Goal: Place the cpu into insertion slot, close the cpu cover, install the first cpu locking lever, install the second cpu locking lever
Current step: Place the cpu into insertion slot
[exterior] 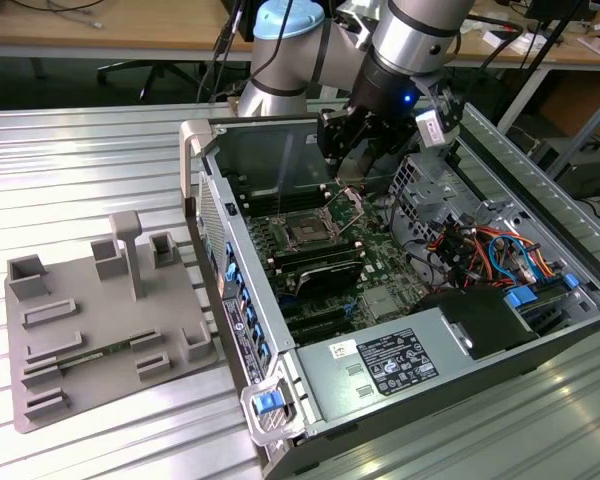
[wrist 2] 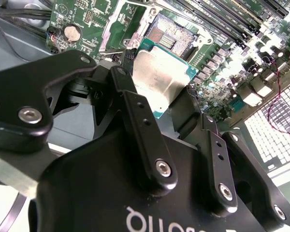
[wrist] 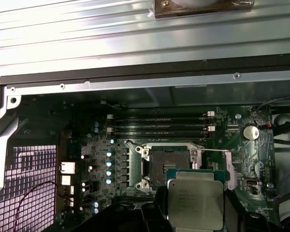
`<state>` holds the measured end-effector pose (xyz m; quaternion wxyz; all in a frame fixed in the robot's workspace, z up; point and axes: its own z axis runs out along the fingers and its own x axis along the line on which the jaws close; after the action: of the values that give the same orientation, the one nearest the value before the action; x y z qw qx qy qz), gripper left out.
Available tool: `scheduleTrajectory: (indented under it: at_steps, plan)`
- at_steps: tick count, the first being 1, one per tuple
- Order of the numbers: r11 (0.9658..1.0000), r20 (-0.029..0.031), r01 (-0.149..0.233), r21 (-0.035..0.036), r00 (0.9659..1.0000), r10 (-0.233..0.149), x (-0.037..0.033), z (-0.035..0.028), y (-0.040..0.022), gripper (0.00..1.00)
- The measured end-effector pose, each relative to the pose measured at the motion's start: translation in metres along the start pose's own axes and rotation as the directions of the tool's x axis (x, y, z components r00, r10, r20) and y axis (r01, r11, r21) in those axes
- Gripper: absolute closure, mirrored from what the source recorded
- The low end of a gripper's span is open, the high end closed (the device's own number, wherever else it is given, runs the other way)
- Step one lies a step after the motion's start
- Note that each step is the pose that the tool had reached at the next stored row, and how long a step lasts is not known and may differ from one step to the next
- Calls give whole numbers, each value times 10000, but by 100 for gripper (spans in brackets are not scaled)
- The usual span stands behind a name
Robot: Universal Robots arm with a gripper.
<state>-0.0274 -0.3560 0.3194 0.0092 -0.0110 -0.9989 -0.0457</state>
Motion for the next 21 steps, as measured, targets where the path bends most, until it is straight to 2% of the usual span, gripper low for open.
scheduleTrajectory:
  at_steps: [21]
  plan:
    - [10000, 0, 0, 1, 10000, 0, -1, 67, -11, 45]
